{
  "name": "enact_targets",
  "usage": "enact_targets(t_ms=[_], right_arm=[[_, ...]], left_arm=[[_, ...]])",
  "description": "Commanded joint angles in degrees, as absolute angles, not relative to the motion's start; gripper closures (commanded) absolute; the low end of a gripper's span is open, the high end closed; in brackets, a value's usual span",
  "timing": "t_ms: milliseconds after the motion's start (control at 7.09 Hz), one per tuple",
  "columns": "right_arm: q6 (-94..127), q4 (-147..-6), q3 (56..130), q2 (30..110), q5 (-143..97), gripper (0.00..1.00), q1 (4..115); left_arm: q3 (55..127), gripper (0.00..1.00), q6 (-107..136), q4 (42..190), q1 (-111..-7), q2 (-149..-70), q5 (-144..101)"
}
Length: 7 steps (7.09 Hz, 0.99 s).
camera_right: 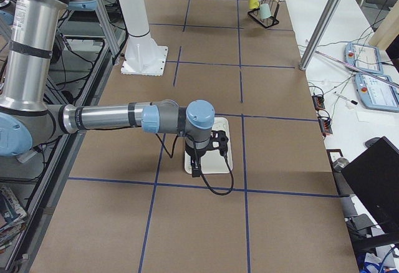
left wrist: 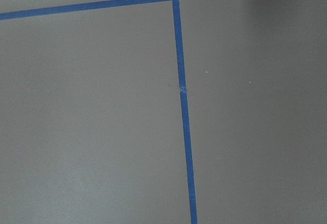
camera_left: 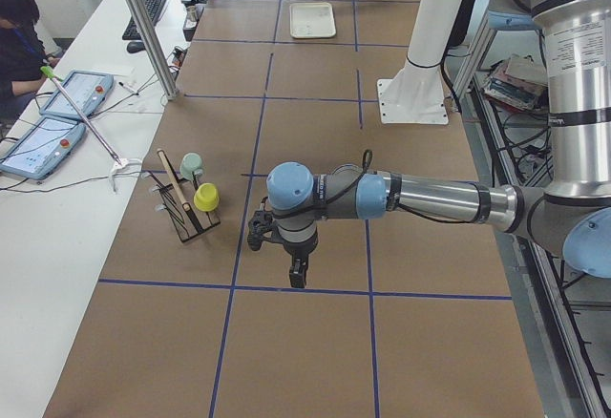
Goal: Left arm grabs green cup and hands to right arm on tray
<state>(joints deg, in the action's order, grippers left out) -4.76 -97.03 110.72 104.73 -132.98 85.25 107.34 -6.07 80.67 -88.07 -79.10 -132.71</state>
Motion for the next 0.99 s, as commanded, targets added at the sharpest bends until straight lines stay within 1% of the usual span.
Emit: enact_targets(t_ms=[0,423,705,846], right_arm=[[-4.75,-97.03,110.74,104.24,-132.98,0.00,85.25],[-4.75,-97.03,110.65,103.19,-132.89,0.00,85.25],[-4.75,-97.03,110.65,102.48,-132.89,0.00,85.25],[-4.66,-97.03,110.65,102.22,-132.89,0.00,85.25]], left_arm=[[107.40,0.00,-6.15,81.03,-87.98,-79.28,-132.71],[109.07,0.00,-5.89,81.21,-87.98,-80.06,-132.19],[108.03,0.00,-5.54,86.97,-87.89,-87.16,-132.19],[107.15,0.00,-5.36,91.36,-87.72,-88.75,-132.19]])
